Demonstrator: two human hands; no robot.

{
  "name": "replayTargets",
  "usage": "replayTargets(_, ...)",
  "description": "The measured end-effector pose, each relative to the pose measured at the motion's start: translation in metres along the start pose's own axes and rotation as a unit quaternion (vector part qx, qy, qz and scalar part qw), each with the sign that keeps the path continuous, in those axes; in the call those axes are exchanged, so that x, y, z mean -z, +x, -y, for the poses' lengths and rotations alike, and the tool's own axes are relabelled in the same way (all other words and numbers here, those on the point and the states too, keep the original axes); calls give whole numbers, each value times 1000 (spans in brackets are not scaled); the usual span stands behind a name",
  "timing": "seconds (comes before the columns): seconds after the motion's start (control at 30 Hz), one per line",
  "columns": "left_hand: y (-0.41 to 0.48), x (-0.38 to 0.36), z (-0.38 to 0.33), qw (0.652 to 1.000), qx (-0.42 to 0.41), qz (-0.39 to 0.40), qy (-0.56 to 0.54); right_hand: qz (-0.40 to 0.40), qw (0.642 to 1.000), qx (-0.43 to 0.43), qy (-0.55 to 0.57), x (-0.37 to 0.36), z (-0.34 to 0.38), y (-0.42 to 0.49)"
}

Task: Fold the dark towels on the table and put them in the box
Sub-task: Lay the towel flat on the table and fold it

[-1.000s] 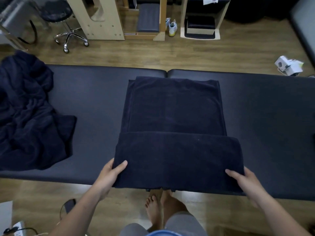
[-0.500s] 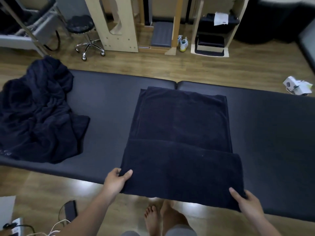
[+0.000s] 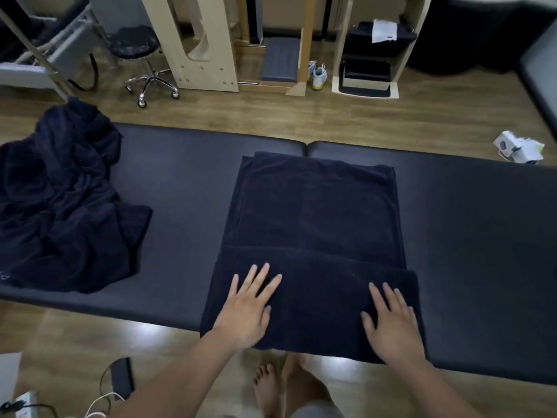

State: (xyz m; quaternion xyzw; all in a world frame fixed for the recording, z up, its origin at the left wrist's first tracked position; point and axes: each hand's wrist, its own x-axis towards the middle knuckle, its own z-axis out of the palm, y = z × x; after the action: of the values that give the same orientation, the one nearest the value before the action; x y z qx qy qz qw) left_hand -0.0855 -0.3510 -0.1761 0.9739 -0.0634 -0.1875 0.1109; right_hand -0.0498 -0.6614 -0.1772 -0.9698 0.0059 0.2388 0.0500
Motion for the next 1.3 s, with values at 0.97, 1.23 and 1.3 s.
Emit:
replayTargets(0.97,24,-11,-34,992,-61,83,75,76,988,128,35,26,35,42)
replayTargets(1.23,3,-28,-32,993,-41,98,57,-73,987,140,-23,-45,38,-20)
replayTargets(1.3,4,-10,-34,977,-91,142,128,-77,992,104,-3,-53,37,-19)
